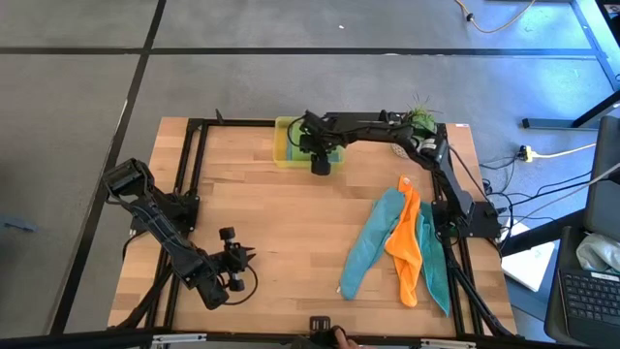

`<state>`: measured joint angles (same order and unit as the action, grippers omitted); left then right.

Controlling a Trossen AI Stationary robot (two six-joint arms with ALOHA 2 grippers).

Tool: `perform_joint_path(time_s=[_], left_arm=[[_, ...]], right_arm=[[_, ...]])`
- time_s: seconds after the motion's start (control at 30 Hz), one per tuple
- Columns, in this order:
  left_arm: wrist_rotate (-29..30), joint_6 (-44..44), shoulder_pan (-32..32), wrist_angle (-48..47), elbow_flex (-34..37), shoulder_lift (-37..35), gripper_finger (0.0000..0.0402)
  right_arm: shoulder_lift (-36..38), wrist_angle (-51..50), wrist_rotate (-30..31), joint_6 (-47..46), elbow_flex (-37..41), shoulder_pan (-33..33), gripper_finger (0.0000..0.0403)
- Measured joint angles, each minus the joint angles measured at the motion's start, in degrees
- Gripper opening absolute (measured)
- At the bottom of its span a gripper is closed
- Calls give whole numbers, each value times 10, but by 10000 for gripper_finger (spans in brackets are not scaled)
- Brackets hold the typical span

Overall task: Fold microfiber towels
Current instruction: Put the green folded cloth into the yellow bin

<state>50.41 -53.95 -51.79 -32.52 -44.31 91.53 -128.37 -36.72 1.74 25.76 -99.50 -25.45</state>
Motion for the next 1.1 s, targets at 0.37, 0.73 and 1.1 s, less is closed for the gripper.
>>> perform_joint_path(time_s=[0.37,0.73,1.1], left_arm=[[4,1,0,5,0,0,66],[5,1,0,6,0,0,66],[0,1,0,5,0,0,66]], right_arm=[[4,-20,-32,0,-19,0,30],[5,-24,-91,-20,-37,0,6],[8,-97,-105,-28,-82,0,27]])
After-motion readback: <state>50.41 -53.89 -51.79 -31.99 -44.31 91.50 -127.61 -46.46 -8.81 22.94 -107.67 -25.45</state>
